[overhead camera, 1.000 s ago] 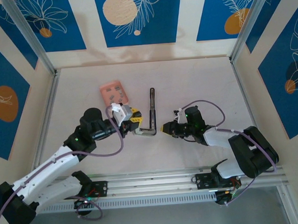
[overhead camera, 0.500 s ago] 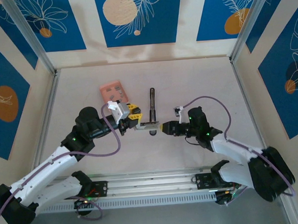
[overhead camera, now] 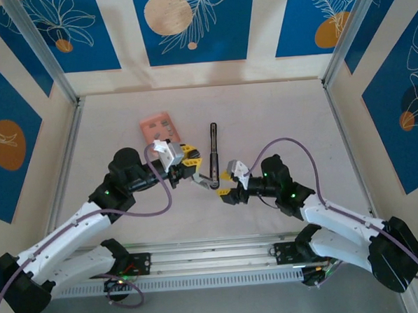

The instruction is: Load the staples into the stapler

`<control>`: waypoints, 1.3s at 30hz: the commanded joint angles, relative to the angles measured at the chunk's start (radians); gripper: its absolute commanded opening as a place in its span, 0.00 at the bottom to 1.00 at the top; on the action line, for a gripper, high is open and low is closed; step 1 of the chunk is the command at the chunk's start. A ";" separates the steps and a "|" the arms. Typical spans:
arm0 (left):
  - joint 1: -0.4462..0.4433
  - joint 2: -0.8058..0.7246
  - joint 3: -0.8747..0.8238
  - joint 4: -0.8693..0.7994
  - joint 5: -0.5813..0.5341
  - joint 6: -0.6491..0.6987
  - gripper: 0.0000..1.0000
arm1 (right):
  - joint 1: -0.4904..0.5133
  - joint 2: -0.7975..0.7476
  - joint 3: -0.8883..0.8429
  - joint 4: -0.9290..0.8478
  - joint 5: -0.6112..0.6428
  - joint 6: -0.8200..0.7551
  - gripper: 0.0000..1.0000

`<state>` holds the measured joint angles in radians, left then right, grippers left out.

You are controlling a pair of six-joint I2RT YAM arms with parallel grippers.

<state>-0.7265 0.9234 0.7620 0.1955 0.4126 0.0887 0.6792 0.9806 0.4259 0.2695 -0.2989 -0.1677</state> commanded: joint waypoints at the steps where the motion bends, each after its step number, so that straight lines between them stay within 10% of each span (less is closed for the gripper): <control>1: -0.002 -0.005 0.044 0.112 0.040 -0.012 0.00 | 0.009 0.055 0.060 0.024 -0.029 -0.163 0.56; 20: -0.001 0.033 0.025 0.196 0.043 -0.056 0.00 | 0.102 0.337 0.116 0.316 -0.093 -0.080 0.44; 39: -0.001 0.033 0.031 0.179 0.080 -0.043 0.00 | -0.044 0.334 0.152 0.399 -0.295 -0.056 0.49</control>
<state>-0.7265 0.9665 0.7620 0.3065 0.4381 0.0582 0.6449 1.3167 0.5282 0.6205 -0.5526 -0.2150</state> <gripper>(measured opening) 0.289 0.485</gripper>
